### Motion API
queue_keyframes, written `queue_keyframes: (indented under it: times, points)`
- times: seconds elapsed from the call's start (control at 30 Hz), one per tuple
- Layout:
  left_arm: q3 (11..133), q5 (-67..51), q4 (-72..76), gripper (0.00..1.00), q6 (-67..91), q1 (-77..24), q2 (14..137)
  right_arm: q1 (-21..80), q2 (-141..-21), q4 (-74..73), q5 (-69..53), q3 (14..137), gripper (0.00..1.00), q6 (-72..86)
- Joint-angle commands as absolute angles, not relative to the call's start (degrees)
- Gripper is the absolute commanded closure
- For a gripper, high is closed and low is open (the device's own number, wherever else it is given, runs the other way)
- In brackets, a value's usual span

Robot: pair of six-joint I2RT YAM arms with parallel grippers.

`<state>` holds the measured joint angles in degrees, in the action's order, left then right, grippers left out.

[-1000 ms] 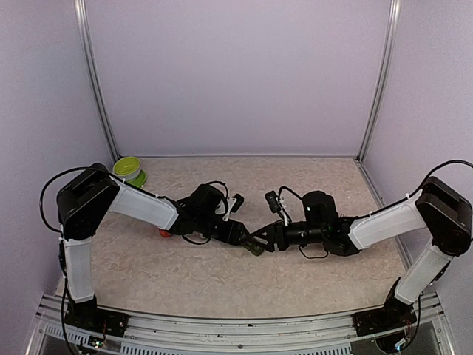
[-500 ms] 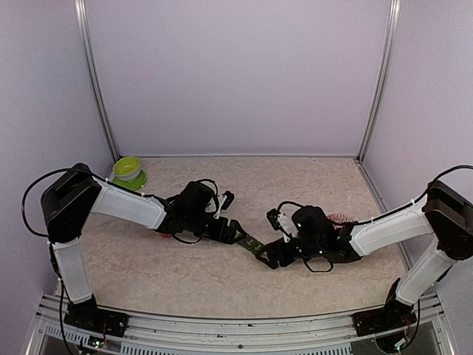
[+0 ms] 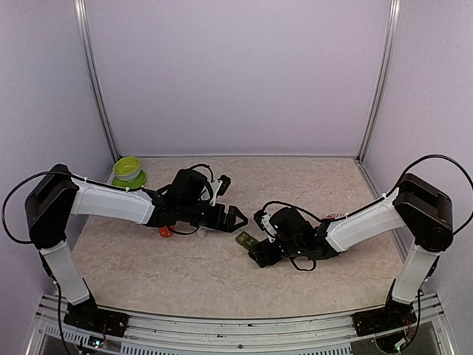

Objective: Sort the pills into containers
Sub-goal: Position the pill container at the center of the board.

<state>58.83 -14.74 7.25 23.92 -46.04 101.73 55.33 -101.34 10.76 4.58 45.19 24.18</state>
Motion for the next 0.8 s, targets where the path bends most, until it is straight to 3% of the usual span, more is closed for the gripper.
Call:
queue_keyframes:
  times: [0.0, 0.3, 0.77]
  points:
    - [57.9, -14.7, 7.1, 0.01, 24.3, -46.3, 98.3, 55.7, -104.8, 4.7, 10.6, 48.0, 0.2, 23.9]
    - [56.6, -13.6, 6.2, 0.01, 24.4, -47.7, 95.7, 55.1, -107.9, -1.5, 16.6, 54.5, 0.18, 17.7]
    - [56.8, -11.8, 5.1, 0.01, 24.6, -47.8, 95.8, 51.6, -110.8, -0.1, 13.0, 57.3, 0.18, 12.8]
